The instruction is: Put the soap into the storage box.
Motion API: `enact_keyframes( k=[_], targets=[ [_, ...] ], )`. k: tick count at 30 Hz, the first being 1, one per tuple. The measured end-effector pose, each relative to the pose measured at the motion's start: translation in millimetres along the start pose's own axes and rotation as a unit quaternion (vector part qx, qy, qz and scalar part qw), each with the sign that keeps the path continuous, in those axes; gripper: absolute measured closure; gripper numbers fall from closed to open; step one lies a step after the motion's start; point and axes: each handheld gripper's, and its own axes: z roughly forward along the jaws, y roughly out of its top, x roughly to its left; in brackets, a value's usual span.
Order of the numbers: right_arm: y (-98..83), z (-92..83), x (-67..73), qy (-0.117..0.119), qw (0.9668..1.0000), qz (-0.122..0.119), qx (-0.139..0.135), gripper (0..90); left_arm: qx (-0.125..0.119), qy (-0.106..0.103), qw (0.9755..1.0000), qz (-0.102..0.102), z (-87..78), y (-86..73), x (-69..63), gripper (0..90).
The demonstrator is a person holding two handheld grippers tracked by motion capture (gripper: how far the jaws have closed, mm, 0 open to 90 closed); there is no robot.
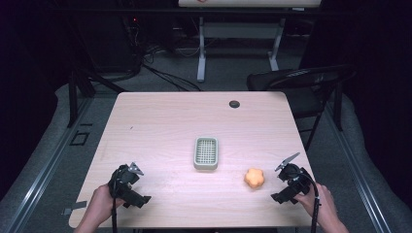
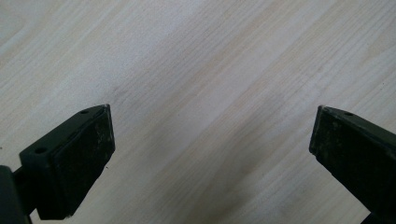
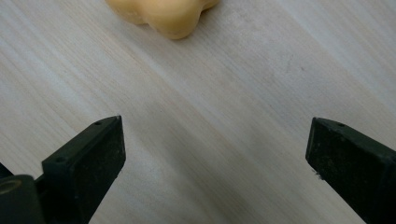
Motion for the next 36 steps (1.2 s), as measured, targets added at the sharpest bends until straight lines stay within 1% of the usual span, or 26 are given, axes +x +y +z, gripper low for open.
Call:
enact_keyframes(
  k=[1,3,4,5,6,7,8,9,10,11,12,13,14,15,17,19,21,22,24,25,26,27,28,32,34,36],
  targets=[
    [1.0,2.1,-1.0,0.004,0.9999,-0.006,0.015,4.4,0.002,-0.002,1.0,-0.002,0.6,-0.3,0.4,0.3],
    [0.9,3.3,-0.9,0.003,0.9999,-0.006,0.016,4.4,0.002,-0.002,1.0,-0.003,0.8,-0.8,0.7,0.3],
    [2.1,3.4,-1.3,0.001,0.9997,-0.011,0.022,4.4,0.001,-0.002,1.0,-0.003,0.8,-1.3,0.8,0.3],
    [3.8,3.8,-0.6,0.002,0.9998,-0.011,0.016,4.4,0.001,-0.001,1.0,-0.004,0.5,-1.8,1.1,0.3],
    [4.9,2.4,-0.7,-0.005,0.9996,-0.016,0.021,4.4,0.002,-0.003,1.0,-0.008,0.6,-3.2,2.4,0.2],
    [5.5,2.7,-0.4,-0.001,0.9998,-0.015,0.016,4.3,0.003,0.0,0.9999,-0.012,1.0,-4.3,3.4,0.2],
    [5.6,4.6,1.1,0.003,1.0,-0.007,0.002,4.4,0.004,0.003,0.9999,-0.015,1.6,-5.4,4.6,0.2],
    [5.6,4.6,1.1,0.003,1.0,-0.007,0.002,4.4,0.004,0.003,0.9999,-0.015,1.6,-5.4,4.6,0.2],
    [7.7,3.1,-0.1,-0.003,0.9997,-0.019,0.016,4.3,0.005,0.003,0.9998,-0.02,2.3,-6.7,6.5,0.2],
    [9.3,4.4,0.5,0.001,0.9997,-0.019,0.012,4.3,0.006,0.003,0.9997,-0.024,2.2,-7.3,7.8,0.3],
    [11.0,4.4,0.2,-0.004,0.9995,-0.026,0.019,4.3,0.006,0.003,0.9996,-0.026,2.3,-7.7,8.6,0.2],
    [13.2,6.6,1.1,-0.004,0.9996,-0.026,0.015,4.2,0.005,0.004,0.9996,-0.026,2.5,-7.6,8.7,0.2],
    [14.4,6.7,0.6,-0.004,0.9993,-0.031,0.018,3.8,0.005,0.003,0.9997,-0.025,2.4,-7.3,8.6,0.1],
    [14.8,8.8,1.3,0.002,0.9997,-0.024,0.007,2.5,0.002,-0.001,0.9998,-0.022,2.0,-6.8,8.0,0.1],
    [16.5,8.1,0.2,-0.003,0.9995,-0.028,0.012,1.0,-0.009,-0.01,0.9998,-0.018,0.3,-6.4,5.5,0.1],
    [19.9,8.0,-0.1,0.002,0.9995,-0.03,0.005,0.0,-0.007,-0.01,0.9998,-0.016,-0.7,-7.5,3.6,0.1],
    [22.0,7.7,1.4,0.009,0.9996,-0.027,-0.004,0.0,-0.005,-0.008,0.9998,-0.019,-1.4,-11.2,3.5,0.1],
    [22.7,7.7,3.3,0.006,0.9995,-0.028,-0.011,0.0,-0.005,-0.007,0.9997,-0.021,-1.7,-12.1,3.8,0.1],
    [24.4,5.8,6.5,0.005,0.9993,-0.035,-0.011,0.0,-0.012,-0.01,0.9996,-0.025,-4.0,-13.2,5.9,0.1],
    [25.0,3.8,9.3,0.009,0.999,-0.036,-0.024,0.0,-0.023,-0.016,0.9993,-0.026,-5.1,-13.0,6.7,0.1],
    [25.7,1.4,11.1,0.001,0.9985,-0.04,-0.037,0.0,-0.03,-0.021,0.9989,-0.028,-5.8,-12.7,6.8,0.1],
    [26.8,-1.0,12.1,-0.002,0.9981,-0.045,-0.043,0.0,-0.034,-0.024,0.9988,-0.026,-6.4,-12.2,6.8,0.1],
    [30.1,-4.2,14.1,0.004,0.9971,-0.047,-0.061,0.0,-0.035,-0.026,0.9988,-0.023,-6.2,-11.7,6.2,0.0],
    [35.8,-2.7,18.0,0.005,0.9965,-0.049,-0.068,0.0,-0.028,-0.027,0.999,-0.02,-4.5,-12.3,4.6,0.0],
    [40.9,0.6,19.2,0.006,0.9966,-0.058,-0.057,0.0,-0.029,-0.026,0.999,-0.023,-5.5,-13.4,4.5,0.0],
    [46.1,4.7,21.7,0.009,0.9965,-0.059,-0.059,0.0,-0.029,-0.023,0.9991,-0.022,-5.9,-14.0,5.1,0.0]
  ],
)
